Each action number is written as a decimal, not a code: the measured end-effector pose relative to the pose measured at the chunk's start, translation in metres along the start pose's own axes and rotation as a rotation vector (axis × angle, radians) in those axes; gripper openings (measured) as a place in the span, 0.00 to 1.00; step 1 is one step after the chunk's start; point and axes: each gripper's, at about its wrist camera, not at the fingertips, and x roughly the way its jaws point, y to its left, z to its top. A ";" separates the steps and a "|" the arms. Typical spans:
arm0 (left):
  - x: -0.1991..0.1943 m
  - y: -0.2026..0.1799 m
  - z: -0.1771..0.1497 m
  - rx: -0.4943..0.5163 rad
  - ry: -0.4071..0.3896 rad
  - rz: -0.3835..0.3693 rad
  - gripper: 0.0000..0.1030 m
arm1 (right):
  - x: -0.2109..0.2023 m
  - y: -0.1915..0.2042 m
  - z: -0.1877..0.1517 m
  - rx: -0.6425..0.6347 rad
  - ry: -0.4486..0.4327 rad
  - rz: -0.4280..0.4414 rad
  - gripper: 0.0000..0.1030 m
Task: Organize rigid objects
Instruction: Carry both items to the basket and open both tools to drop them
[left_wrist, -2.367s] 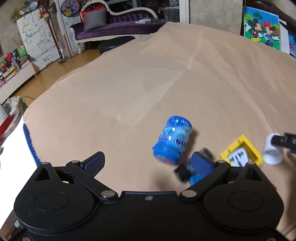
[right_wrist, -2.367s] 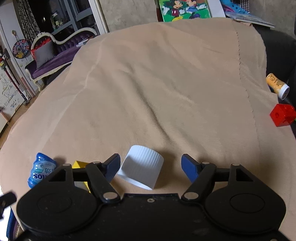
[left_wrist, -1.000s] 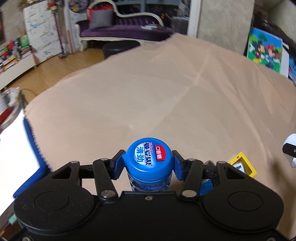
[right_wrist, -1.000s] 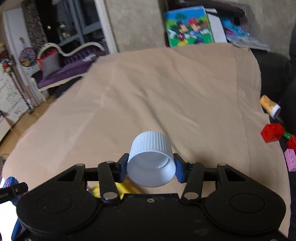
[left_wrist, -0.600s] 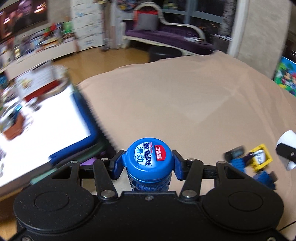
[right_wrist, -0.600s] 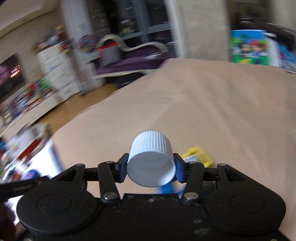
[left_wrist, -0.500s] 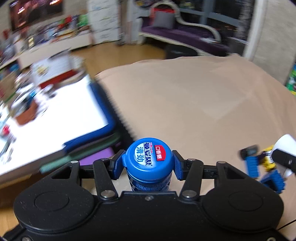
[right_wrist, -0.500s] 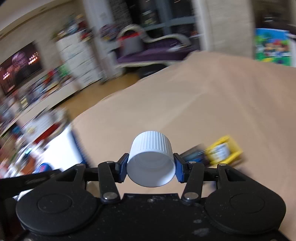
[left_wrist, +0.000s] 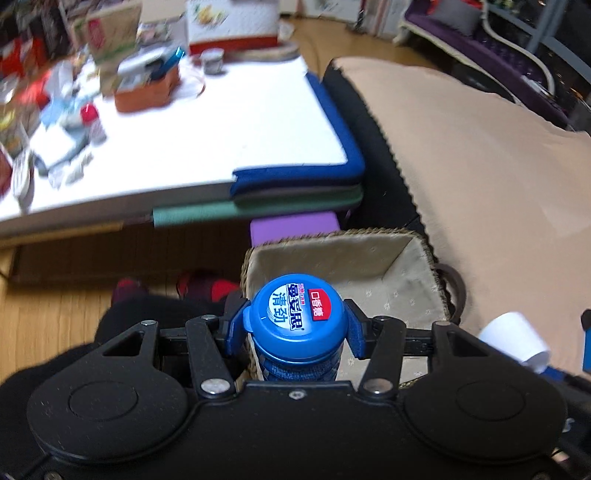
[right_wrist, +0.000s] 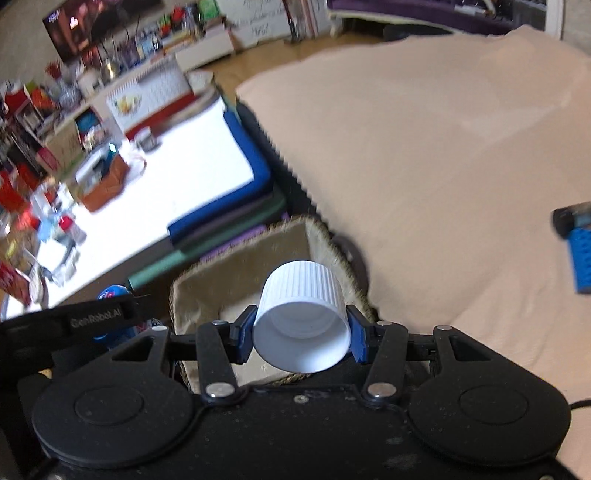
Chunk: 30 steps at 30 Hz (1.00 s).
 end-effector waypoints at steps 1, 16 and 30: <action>0.001 0.003 -0.001 -0.008 0.006 -0.007 0.49 | 0.007 0.001 -0.002 -0.003 0.014 -0.004 0.47; 0.011 0.002 -0.013 0.044 0.033 0.063 0.49 | 0.032 -0.007 -0.007 -0.017 0.058 -0.055 0.48; 0.011 0.005 -0.012 0.056 0.038 0.084 0.60 | 0.040 0.001 0.001 -0.020 0.038 -0.083 0.61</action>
